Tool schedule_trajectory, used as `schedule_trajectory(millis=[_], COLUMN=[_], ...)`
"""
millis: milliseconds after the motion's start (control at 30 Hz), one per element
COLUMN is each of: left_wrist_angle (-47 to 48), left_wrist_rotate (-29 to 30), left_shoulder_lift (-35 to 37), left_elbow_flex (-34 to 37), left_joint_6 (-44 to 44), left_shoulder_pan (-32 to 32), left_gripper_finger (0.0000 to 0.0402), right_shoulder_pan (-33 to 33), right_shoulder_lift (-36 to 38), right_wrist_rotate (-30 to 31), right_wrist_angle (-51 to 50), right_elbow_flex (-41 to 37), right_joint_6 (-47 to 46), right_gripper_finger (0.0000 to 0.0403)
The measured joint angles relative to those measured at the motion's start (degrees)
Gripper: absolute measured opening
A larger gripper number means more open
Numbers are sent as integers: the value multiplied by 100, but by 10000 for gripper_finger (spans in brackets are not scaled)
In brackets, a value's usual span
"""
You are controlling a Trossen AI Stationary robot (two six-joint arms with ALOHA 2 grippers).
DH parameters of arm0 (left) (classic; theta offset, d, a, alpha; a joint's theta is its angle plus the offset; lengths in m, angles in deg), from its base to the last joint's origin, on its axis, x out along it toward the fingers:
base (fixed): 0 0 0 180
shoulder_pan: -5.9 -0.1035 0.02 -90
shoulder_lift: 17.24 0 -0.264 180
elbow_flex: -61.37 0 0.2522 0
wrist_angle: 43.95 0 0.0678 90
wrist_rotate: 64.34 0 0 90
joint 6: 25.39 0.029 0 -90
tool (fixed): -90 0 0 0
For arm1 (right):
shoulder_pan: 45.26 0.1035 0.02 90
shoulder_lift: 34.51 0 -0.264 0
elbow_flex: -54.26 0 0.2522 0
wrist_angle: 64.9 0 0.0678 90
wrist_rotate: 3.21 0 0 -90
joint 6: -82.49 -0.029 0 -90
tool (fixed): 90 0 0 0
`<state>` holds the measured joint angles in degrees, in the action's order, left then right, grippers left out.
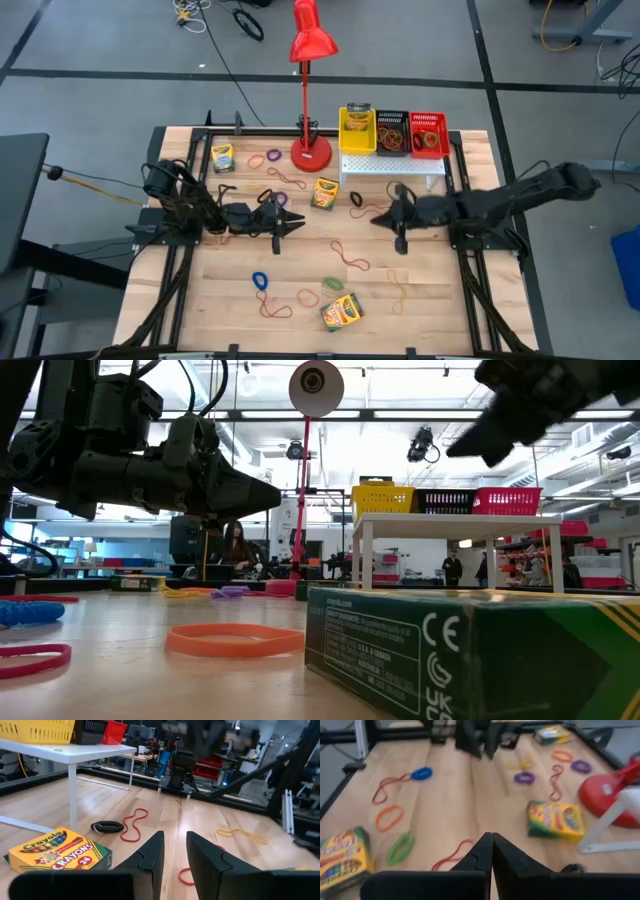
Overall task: Pick & Place Office Desk Supplies
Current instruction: Put the crayon box into the yellow bin on the shelf
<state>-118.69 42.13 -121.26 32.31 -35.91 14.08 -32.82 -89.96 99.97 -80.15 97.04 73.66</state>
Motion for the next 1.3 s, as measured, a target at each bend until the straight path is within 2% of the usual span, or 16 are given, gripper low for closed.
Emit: schedule_trajectory(millis=[167, 267, 400, 467, 533, 667, 833, 933, 1000, 1067, 1167, 1300], left_wrist_angle=[171, 572, 1782, 2705, 3682, 5235, 6571, 6980, 7144, 7243, 7396, 7642], left_wrist_rotate=[-37, -413, -849, -617, -42, 935, 1317, 1444, 1333, 915, 122, -330], left_shoulder_lift=[0, 0, 0, 0, 0, 0, 0, 0, 0, 0, 0, 0], left_elbow_flex=[-175, -412, -968, -1340, -1705, -2378, -3139, -3446, -3585, -3648, -3653, -3653], left_joint_6=[-942, -898, -757, -1021, -1268, -1189, -1278, -933, -616, -463, -390, -65], left_shoulder_pan=[-3, -35, 15, 9, -2, -21, -215, -476, -738, -1067, -1551, -1899], left_gripper_finger=[88, 88, 81, 76, 75, 87, 137, 165, 170, 160, 125, 67], right_shoulder_pan=[465, 639, 758, 813, 874, 934, 929, 929, 929, 931, 932, 929], right_shoulder_lift=[-208, -318, -530, -705, -911, -1269, -1470, -1473, -1472, -1472, -1472, -1472], right_wrist_rotate=[292, 299, 326, 334, 402, 501, 515, 516, 517, 520, 520, 520], right_wrist_angle=[151, 131, 191, 327, 496, 875, 1119, 1110, 1111, 1114, 1112, 1112], right_elbow_flex=[-178, -178, -178, -178, -178, -178, -179, -180, -180, -180, -180, -180], right_joint_6=[-491, -716, -1010, -1108, -1127, -1010, -974, -975, -973, -934, -934, -932], right_gripper_finger=[4, 8, 6, 4, 4, 9, 9, 10, 10, 10, 10, 11])
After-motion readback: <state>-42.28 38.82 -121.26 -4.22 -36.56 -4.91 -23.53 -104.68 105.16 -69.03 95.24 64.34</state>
